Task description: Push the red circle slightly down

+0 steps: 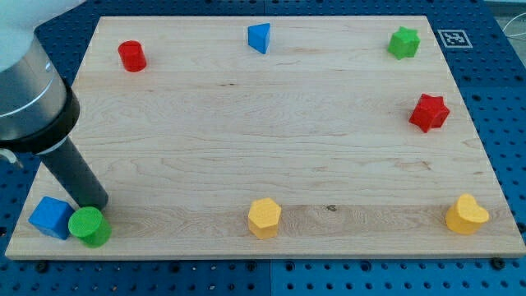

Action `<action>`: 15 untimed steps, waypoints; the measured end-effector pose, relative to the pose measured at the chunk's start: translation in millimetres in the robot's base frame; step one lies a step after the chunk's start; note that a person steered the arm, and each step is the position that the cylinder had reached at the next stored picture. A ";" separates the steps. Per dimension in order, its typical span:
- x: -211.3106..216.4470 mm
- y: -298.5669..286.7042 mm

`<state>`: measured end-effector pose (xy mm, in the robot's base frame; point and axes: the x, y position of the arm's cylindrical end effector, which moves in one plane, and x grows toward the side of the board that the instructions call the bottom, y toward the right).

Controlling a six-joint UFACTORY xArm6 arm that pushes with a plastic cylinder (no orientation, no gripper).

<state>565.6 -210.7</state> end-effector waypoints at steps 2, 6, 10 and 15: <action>-35.0 23.6; -129.9 8.2; -233.0 -65.9; -310.8 -24.0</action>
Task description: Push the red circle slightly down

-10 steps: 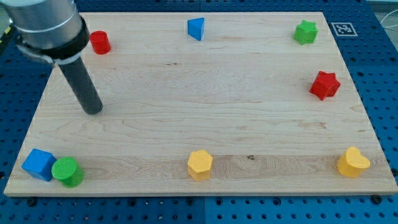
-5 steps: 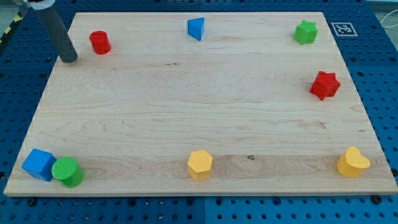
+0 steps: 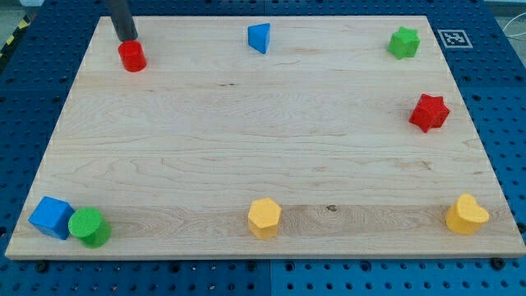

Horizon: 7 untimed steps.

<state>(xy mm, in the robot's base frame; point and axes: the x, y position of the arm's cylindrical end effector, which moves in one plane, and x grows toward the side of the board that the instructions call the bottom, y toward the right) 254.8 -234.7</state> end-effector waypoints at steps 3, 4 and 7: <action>81.9 15.2; 119.7 23.7; 144.5 27.8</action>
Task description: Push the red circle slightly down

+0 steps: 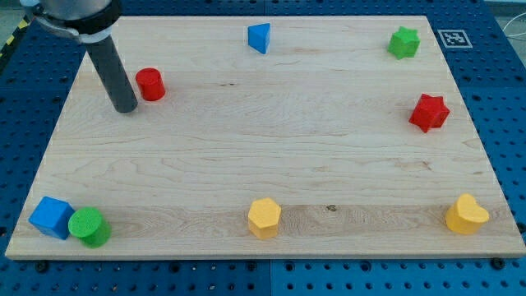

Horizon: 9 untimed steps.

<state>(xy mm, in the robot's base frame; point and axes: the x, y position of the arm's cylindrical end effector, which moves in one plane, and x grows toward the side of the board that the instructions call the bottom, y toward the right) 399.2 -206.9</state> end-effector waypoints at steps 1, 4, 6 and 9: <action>-27.1 0.0; -66.7 32.2; -41.5 39.2; -9.9 34.5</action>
